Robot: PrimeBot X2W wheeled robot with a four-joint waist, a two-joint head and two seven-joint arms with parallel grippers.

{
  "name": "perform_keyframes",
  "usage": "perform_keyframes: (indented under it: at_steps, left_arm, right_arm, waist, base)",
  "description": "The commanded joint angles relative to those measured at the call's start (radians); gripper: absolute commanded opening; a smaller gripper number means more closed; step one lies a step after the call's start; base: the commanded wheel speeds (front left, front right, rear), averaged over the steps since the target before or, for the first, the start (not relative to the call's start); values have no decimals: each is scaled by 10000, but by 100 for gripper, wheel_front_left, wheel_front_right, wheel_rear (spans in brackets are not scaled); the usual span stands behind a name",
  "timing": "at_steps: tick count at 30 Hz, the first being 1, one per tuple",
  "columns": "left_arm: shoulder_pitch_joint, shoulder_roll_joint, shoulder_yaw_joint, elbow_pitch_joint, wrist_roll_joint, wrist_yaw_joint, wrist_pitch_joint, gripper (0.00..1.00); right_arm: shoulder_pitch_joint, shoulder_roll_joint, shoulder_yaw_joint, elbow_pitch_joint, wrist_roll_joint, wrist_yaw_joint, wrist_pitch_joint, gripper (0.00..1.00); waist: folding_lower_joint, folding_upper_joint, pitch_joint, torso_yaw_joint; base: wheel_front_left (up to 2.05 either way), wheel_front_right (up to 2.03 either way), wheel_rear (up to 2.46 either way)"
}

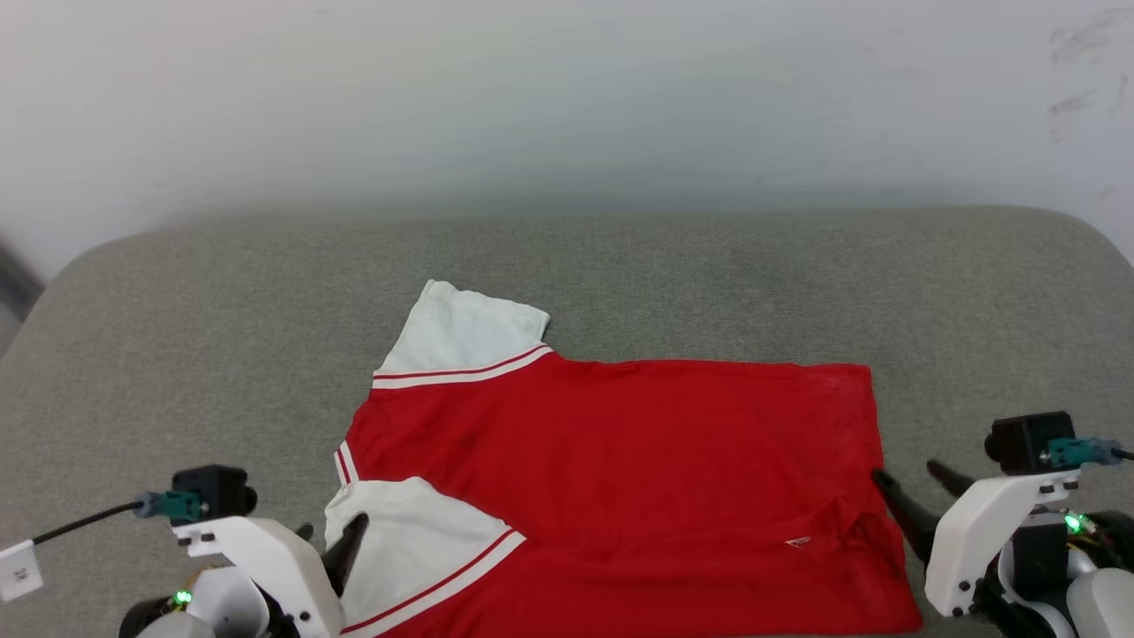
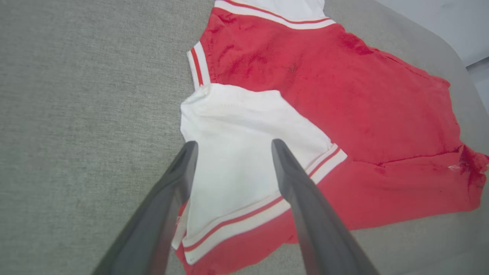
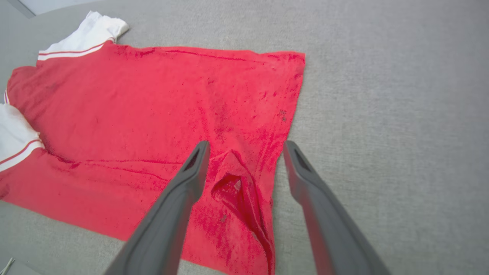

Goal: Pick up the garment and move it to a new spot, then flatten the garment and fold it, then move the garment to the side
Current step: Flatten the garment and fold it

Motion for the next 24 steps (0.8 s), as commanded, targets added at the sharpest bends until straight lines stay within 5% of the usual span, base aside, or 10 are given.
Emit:
perform_keyframes:
  at_steps: [1,7,15,19,24]
  left_arm:
    - [-303,64,205,22,284,8,-516,100]
    - [-1142,174,603,-121,1208,298,-1813,100]
    - [-3088,452,1054,-159,1837,295,-2175,100]
    - [-4417,706,1150,155,1754,-94,-1563,100]
    - [-6147,1273,848,846,1467,-877,407,100]
  right_arm:
    - [-257,64,-188,-111,-274,-4,-949,100]
    - [-596,420,-786,-455,-1445,-2,-3224,100]
    - [-1129,1081,-1104,-1812,-2001,-4,-4218,100]
    - [-1300,1553,-1163,-2659,-2090,-4,-4331,100]
    - [-1499,1873,-1123,-3175,-2202,-4,-4316,100]
  waist:
    - [0,-1,-50,-177]
    - [0,-1,169,-588]
    - [0,-1,1711,-1130]
    - [0,-1,2839,-1518]
    - [0,-1,3815,-2001]
  base:
    - [0,0,0]
    - [0,0,0]
    - [0,0,0]
    - [0,0,0]
    - [0,0,0]
